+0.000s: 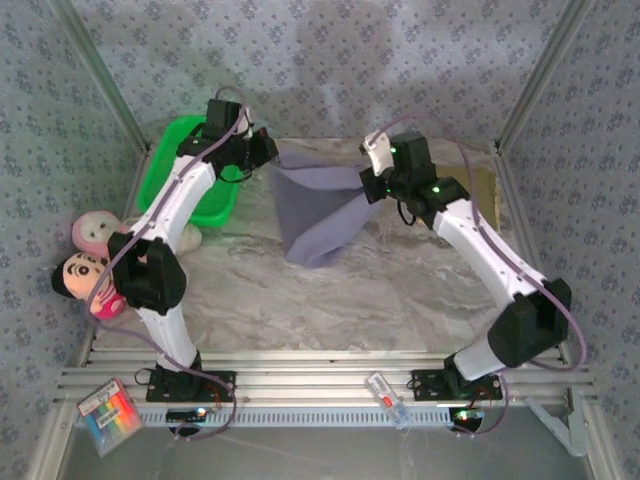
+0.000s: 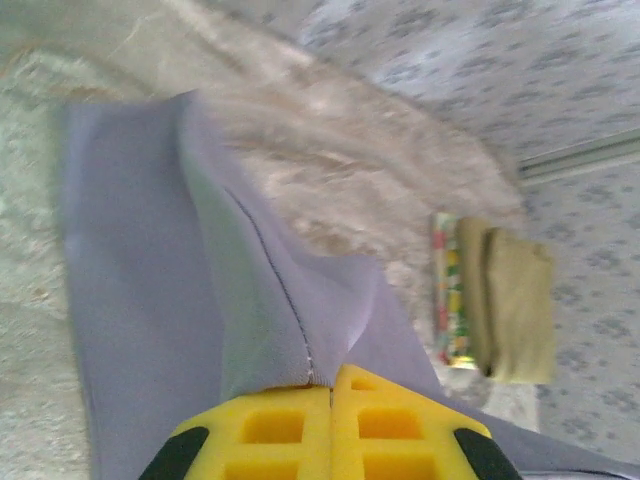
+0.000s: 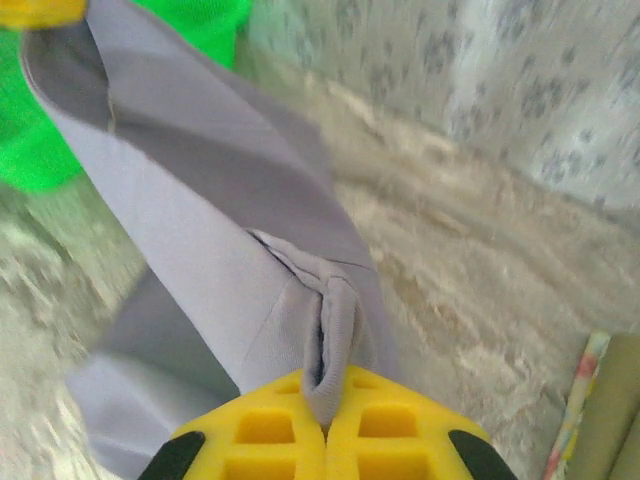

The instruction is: Fold and stack the skirts

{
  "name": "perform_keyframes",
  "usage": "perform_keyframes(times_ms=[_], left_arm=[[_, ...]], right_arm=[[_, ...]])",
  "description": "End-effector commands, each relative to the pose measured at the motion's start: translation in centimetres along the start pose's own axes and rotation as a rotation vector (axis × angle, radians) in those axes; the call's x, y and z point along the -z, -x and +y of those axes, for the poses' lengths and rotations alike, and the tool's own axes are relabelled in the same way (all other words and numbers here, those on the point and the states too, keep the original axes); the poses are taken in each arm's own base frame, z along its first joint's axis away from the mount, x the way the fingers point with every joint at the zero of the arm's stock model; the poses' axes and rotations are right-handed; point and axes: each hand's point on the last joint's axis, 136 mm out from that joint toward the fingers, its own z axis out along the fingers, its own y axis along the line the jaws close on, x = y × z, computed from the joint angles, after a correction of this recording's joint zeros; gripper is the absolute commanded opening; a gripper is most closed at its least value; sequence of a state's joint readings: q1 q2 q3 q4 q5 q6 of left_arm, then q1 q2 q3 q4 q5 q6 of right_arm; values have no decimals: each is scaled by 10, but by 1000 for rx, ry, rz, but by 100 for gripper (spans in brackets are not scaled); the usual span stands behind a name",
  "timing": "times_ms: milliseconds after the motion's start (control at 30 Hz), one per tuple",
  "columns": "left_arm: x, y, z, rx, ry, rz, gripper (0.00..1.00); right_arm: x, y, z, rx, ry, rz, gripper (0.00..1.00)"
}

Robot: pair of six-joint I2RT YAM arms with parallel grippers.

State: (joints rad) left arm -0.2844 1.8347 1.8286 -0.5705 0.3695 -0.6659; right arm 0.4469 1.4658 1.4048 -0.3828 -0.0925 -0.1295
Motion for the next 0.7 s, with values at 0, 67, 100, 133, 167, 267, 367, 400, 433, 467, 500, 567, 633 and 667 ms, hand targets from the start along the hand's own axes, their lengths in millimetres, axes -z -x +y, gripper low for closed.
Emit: perform_keyframes(times_ms=[0, 67, 100, 133, 167, 267, 367, 400, 433, 467, 500, 567, 633, 667], left_arm=[[37, 17, -48, -40, -128, -52, 0], [65, 31, -79, -68, -204, -105, 0], [78, 38, -92, -83, -234, -133, 0], [94, 45, -106, -102, -266, -167, 0], [111, 52, -120, -120, -292, -203, 0], [159, 62, -147, -161, -333, -309, 0], [203, 61, -160, -186, -353, -410, 0], [214, 59, -162, -196, -359, -437, 0], [227, 56, -163, -204, -361, -464, 0], [239, 52, -165, -214, -364, -485, 0], [247, 49, -165, -222, -364, -499, 0], [263, 42, -168, -236, -374, -515, 0], [269, 37, -171, -250, -383, -516, 0], [269, 35, -173, -257, -382, -515, 0]], right_arm=[[15, 32, 8, -46, 46, -155, 0], [32, 54, 11, -53, 72, -225, 0], [40, 64, 14, -56, 90, -254, 0], [49, 76, 20, -57, 120, -286, 0], [58, 88, 28, -51, 150, -317, 0], [84, 113, 54, -13, 218, -397, 0], [109, 128, 72, 18, 245, -468, 0], [116, 130, 76, 20, 248, -488, 0], [127, 133, 79, 19, 256, -516, 0], [138, 136, 82, 15, 267, -544, 0], [146, 137, 84, 13, 280, -566, 0], [164, 137, 90, 13, 314, -602, 0], [176, 136, 92, 0, 334, -626, 0], [180, 134, 93, -6, 340, -632, 0]])
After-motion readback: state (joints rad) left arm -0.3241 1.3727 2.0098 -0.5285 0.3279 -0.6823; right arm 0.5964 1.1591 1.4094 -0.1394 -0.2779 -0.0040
